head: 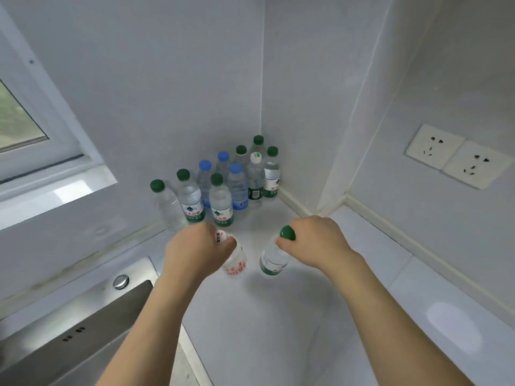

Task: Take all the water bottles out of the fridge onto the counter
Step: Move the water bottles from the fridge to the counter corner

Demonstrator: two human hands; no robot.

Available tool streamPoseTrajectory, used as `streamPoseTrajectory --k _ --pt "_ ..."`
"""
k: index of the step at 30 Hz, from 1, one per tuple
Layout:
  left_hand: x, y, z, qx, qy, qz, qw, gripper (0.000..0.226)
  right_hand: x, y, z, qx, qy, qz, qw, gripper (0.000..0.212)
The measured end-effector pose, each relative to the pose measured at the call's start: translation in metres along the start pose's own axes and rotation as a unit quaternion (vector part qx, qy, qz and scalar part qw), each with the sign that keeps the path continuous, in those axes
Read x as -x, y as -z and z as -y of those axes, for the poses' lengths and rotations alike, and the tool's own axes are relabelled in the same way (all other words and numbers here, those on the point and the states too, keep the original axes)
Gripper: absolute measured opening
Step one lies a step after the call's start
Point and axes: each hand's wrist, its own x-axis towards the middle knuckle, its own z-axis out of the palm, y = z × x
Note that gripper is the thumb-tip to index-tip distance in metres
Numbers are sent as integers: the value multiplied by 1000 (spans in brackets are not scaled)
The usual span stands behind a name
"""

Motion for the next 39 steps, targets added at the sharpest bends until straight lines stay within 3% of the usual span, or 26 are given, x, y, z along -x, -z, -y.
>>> streamPoseTrajectory --k 10,18,39 --pt "-65 3 86 -29 53 -5 998 37 -119 -17 88 67 134 35 988 35" --pt "-84 2 118 -15 71 -4 997 36 -172 -31 136 104 168 42 979 33" --pt "-127 -1 126 -10 39 -15 999 37 -208 -47 164 82 80 99 988 28"
